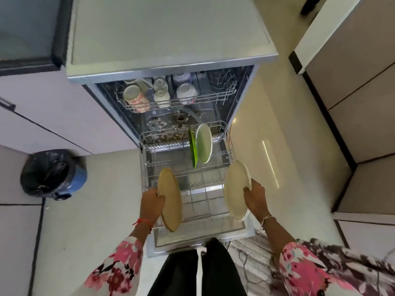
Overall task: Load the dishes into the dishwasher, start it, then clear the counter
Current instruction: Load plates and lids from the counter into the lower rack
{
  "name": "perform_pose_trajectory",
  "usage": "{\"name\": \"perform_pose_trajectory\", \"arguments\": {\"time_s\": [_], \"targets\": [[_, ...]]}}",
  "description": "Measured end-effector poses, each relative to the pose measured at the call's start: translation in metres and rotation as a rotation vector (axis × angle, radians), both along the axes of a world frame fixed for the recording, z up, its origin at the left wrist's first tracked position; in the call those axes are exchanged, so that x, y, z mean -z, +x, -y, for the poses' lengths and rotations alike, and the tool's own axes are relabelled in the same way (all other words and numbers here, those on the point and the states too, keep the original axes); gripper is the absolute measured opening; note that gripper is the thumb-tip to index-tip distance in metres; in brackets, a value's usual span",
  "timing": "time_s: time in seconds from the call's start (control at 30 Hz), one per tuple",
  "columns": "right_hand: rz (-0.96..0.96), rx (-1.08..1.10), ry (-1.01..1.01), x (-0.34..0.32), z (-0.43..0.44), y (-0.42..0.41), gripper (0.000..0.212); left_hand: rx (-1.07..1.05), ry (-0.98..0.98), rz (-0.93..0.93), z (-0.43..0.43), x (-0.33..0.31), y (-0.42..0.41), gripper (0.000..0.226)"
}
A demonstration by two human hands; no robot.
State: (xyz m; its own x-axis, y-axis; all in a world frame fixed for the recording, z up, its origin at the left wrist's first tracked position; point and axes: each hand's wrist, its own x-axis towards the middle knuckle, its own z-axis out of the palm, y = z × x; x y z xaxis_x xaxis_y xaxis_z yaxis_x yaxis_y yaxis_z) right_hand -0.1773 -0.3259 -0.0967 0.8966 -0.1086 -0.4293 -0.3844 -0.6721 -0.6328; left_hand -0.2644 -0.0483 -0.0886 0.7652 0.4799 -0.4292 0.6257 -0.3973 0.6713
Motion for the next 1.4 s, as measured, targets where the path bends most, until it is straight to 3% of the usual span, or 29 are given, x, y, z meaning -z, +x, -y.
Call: {"name": "perform_pose_trajectory", "arguments": {"time_s": [0.13,0.3,0.53,0.63,0.8,1.07,1.27,1.4], "targets": [[0.0,-0.031,-0.008,0.045,-0.006,0.078,0.025,-0.043,0.078,-0.058,-0.004,0.03,0.047,0.018],[0.057,-0.152,-0.02,0.111,-0.026,0.17,0.026,-0.039,0.234,-0.014,-0.014,0.073,0.109,0.04],[0.099,-0.286,-0.055,0.183,-0.058,0.25,0.03,-0.152,0.252,0.022,-0.019,0.131,0.16,0.016],[0.079,-0.313,-0.069,0.2,-0.069,0.27,0.029,-0.116,0.269,0.051,-0.021,0.146,0.171,0.023],[0.034,-0.317,-0.057,0.229,-0.082,0.285,0.025,-0.051,0.35,0.039,-0.026,0.156,0.181,0.009],[-0.014,-0.31,-0.006,0.243,-0.09,0.287,0.035,-0.09,0.338,0.057,-0.024,0.16,0.182,0.012],[0.004,-0.055,0.122,0.225,-0.064,0.26,0.04,-0.213,0.183,0.062,-0.016,0.154,0.161,0.018],[0.039,0.037,0.19,0.22,-0.039,0.215,0.018,-0.428,0.036,-0.007,-0.005,0.154,0.128,0.031]]}}
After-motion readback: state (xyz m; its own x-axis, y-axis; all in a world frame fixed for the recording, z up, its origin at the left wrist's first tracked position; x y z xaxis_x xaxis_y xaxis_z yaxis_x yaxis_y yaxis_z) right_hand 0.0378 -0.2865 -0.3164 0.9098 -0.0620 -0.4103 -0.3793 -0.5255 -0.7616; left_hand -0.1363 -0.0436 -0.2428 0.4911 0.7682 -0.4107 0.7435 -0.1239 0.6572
